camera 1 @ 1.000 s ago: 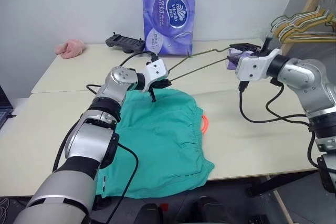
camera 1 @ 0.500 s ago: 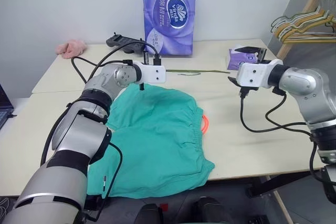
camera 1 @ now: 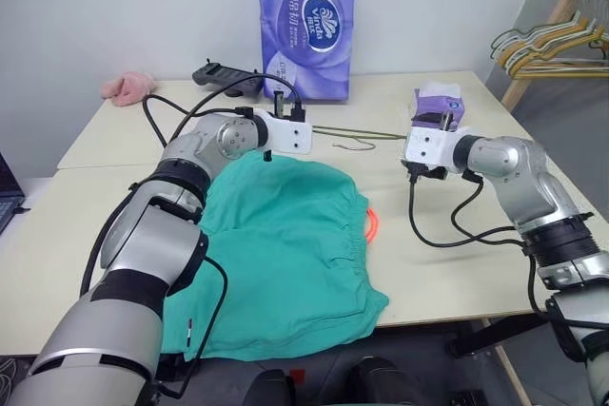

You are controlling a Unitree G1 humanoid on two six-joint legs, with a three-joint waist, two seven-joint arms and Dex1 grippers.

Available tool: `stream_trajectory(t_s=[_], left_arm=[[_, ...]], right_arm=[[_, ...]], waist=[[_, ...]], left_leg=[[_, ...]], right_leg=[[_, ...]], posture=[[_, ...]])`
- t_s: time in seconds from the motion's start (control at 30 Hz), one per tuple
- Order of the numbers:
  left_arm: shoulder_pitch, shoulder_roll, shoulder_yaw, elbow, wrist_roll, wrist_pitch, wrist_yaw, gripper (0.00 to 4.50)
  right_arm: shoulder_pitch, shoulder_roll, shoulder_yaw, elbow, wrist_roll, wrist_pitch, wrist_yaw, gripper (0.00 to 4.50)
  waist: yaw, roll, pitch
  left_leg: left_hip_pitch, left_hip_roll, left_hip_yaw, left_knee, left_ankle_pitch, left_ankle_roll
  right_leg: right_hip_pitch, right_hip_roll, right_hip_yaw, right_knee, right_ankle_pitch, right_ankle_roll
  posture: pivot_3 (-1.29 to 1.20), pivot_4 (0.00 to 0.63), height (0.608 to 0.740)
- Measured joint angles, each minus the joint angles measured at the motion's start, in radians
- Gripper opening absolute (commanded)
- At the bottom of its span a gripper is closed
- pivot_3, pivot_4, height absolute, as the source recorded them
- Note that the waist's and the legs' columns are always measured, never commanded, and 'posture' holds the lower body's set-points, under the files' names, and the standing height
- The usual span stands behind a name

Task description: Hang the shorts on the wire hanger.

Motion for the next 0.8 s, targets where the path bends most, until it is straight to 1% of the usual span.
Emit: stream_trajectory(t_s=[0.17, 0.2, 0.27, 0.6, 0.8], left_arm=[[0.000, -0.002, 0.000, -0.003, 0.000, 0.000, 0.000, 0.00], [0.000, -0.002, 0.000, -0.003, 0.000, 0.000, 0.000, 0.00], [0.000, -0.002, 0.000, -0.003, 0.000, 0.000, 0.000, 0.00], [0.001, -0.002, 0.000, -0.003, 0.000, 0.000, 0.000, 0.00], [0.001, -0.001, 0.000, -0.003, 0.001, 0.000, 0.000, 0.00]], right_arm=[[-0.038, 0.015, 0.000, 0.041, -0.010, -0.001, -0.017, 4.48], [-0.043, 0.015, 0.000, 0.041, -0.010, -0.001, -0.017, 4.11], [-0.043, 0.016, 0.000, 0.043, -0.010, -0.002, -0.017, 3.54], [-0.043, 0.019, 0.000, 0.044, -0.008, -0.007, -0.010, 0.02], [-0.043, 0.019, 0.000, 0.044, -0.015, -0.020, -0.011, 0.02]], waist=[[-0.002, 0.000, 0.000], [-0.001, 0.000, 0.000], [0.000, 0.000, 0.000], [0.000, 0.000, 0.000], [0.000, 0.000, 0.000]], left_leg=[[0.000, 0.000, 0.000, 0.000, 0.000, 0.000], [0.000, 0.000, -0.001, 0.000, 0.000, 0.000], [0.000, 0.000, -0.001, 0.000, 0.000, 0.000], [0.000, 0.000, -0.001, 0.000, 0.000, 0.000], [0.000, 0.000, 0.000, 0.000, 0.000, 0.000]], right_leg=[[0.000, 0.000, 0.000, 0.000, 0.000, 0.000], [0.000, 0.000, -0.001, 0.000, 0.000, 0.000], [0.000, 0.000, -0.001, 0.000, 0.000, 0.000], [0.000, 0.000, 0.000, 0.001, 0.000, 0.000], [0.000, 0.000, 0.000, 0.001, 0.000, 0.000]], posture=[[0.04, 0.015, 0.740], [0.04, 0.015, 0.740], [0.04, 0.015, 0.740], [0.04, 0.018, 0.740], [0.03, 0.021, 0.740]])
